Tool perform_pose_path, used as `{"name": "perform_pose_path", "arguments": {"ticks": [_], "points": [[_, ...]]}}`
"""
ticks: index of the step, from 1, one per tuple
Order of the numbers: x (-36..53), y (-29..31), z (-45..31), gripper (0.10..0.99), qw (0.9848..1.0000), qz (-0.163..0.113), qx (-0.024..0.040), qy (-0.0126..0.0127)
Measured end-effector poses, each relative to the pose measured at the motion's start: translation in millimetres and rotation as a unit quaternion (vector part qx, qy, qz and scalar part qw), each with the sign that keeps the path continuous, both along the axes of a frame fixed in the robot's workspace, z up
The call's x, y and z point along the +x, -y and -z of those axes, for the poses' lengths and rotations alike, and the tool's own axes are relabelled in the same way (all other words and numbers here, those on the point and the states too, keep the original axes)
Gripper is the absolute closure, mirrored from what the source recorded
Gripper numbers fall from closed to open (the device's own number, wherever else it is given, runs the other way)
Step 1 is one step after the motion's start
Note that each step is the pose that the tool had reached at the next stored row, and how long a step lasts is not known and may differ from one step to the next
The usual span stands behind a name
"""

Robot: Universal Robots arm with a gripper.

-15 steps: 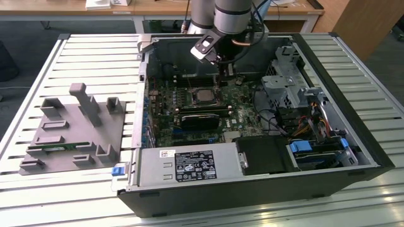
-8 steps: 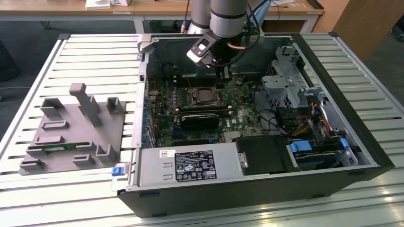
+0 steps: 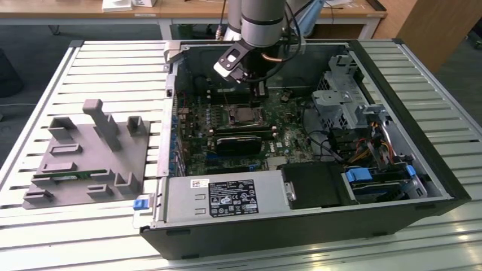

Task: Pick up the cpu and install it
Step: 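Close the cpu cover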

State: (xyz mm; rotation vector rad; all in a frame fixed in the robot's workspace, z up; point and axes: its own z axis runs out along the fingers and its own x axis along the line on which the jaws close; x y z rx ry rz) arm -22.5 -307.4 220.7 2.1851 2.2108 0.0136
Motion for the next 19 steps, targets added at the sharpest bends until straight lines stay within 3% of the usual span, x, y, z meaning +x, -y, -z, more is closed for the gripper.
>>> {"name": "perform_pose_path", "arguments": {"ticks": [19], "points": [[-33.5, 0.1, 9.8, 0.980, 1.0000, 0.000, 0.0000, -0.0005]]}}
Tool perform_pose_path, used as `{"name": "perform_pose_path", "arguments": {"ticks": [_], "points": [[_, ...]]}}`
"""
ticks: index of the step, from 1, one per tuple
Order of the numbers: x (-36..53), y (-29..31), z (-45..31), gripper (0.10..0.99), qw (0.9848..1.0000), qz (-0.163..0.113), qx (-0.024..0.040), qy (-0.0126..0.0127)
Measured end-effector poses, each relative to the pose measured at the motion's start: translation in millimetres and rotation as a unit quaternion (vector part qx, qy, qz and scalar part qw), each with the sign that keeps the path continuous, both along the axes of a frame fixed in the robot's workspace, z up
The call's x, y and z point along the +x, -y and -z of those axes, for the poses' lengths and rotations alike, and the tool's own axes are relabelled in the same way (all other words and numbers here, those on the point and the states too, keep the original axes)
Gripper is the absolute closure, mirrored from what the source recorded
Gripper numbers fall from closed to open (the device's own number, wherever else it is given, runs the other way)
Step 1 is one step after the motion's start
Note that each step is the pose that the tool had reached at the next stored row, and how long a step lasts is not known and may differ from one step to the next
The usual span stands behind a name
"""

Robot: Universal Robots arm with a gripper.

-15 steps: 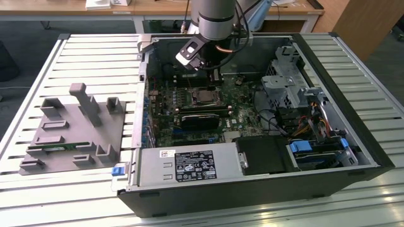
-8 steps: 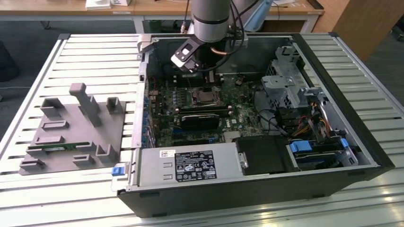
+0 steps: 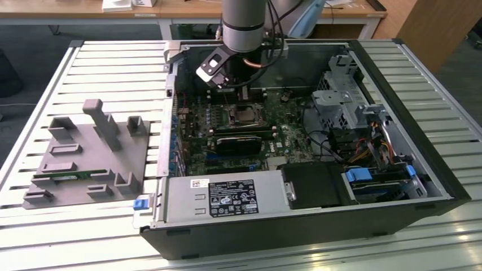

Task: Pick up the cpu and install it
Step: 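Close the cpu cover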

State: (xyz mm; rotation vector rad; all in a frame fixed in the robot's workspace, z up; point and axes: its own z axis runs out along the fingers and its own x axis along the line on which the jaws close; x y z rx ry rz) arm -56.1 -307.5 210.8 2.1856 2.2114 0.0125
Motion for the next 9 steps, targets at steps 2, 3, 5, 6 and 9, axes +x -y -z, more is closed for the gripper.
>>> {"name": "perform_pose_path", "arguments": {"ticks": [2, 3, 5, 6, 9], "points": [[-4.0, 0.0, 0.3, 0.980, 1.0000, 0.000, 0.0000, 0.0001], [-5.4, -0.1, 0.6, 0.980, 1.0000, 0.000, 0.0001, 0.0001], [-6.7, 0.0, 1.9, 0.980, 1.0000, 0.000, 0.0000, 0.0000], [-6.9, 0.0, 2.8, 0.980, 1.0000, 0.000, 0.0000, 0.0000], [-7.1, 0.0, 5.3, 0.980, 1.0000, 0.000, 0.0000, 0.0000]]}}
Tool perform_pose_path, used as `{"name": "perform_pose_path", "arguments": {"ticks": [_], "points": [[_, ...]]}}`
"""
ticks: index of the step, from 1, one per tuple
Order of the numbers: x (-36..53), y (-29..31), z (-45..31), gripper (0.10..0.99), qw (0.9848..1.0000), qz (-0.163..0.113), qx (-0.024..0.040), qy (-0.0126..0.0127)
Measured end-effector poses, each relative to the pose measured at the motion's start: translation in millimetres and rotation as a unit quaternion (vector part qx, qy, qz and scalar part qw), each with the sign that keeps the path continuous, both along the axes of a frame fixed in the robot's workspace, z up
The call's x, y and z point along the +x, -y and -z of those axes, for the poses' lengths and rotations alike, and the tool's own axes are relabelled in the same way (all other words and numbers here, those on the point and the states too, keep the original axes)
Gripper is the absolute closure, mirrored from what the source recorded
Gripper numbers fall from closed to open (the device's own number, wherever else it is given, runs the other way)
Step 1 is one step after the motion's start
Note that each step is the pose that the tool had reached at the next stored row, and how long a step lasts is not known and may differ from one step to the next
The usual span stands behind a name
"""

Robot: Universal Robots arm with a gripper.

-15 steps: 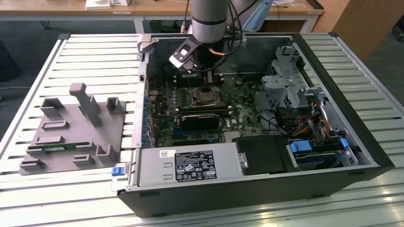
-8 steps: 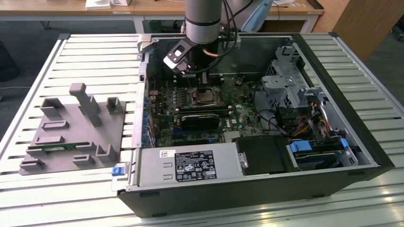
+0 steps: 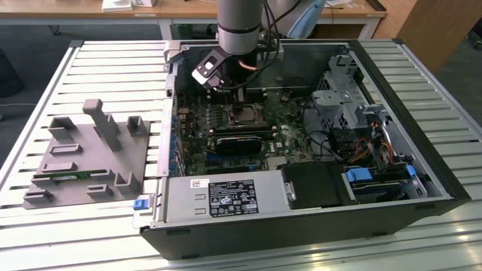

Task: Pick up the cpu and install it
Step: 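Close the cpu cover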

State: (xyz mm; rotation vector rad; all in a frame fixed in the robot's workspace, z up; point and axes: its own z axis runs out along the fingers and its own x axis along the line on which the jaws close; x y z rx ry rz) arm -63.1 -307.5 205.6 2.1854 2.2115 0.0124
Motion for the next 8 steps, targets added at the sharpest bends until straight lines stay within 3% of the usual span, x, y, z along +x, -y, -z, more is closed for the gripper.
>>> {"name": "perform_pose_path", "arguments": {"ticks": [8], "points": [[0.0, 0.0, 4.3, 0.980, 1.0000, 0.000, 0.0000, -0.0001]]}}
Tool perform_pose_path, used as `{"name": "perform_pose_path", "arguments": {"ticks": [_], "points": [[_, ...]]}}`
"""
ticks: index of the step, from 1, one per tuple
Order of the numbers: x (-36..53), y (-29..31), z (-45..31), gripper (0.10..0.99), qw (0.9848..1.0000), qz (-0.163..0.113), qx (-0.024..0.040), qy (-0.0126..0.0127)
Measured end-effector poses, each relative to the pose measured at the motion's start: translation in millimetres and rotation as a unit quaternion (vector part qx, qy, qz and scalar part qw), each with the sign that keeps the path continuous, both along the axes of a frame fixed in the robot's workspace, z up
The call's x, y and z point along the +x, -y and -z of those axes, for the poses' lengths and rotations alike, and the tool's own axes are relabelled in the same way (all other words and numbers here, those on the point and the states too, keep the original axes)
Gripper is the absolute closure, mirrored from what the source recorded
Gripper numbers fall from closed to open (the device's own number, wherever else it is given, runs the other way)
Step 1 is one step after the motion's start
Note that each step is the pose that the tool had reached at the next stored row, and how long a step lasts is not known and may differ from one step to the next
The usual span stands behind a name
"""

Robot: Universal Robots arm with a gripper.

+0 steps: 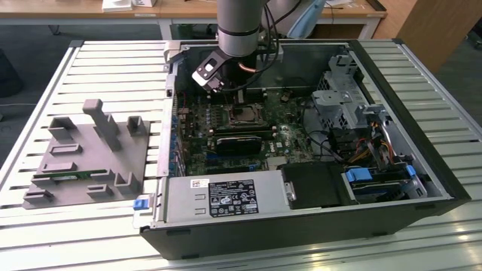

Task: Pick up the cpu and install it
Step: 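Close the cpu cover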

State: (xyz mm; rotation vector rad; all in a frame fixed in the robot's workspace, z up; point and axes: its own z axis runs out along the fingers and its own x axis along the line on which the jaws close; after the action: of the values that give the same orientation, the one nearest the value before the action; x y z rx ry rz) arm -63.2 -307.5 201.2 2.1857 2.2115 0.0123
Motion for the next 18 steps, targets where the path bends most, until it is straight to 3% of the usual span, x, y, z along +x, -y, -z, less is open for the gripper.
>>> {"name": "perform_pose_path", "arguments": {"ticks": [8, 14, 18], "points": [[4.3, -0.2, 1.4, 0.980, 1.0000, 0.000, 0.0013, 0.0001], [4.6, -0.3, -5.8, 0.980, 1.0000, 0.000, 0.0012, 0.0000], [4.5, -0.3, -5.9, 0.980, 1.0000, 0.000, 0.0013, 0.0000]]}}
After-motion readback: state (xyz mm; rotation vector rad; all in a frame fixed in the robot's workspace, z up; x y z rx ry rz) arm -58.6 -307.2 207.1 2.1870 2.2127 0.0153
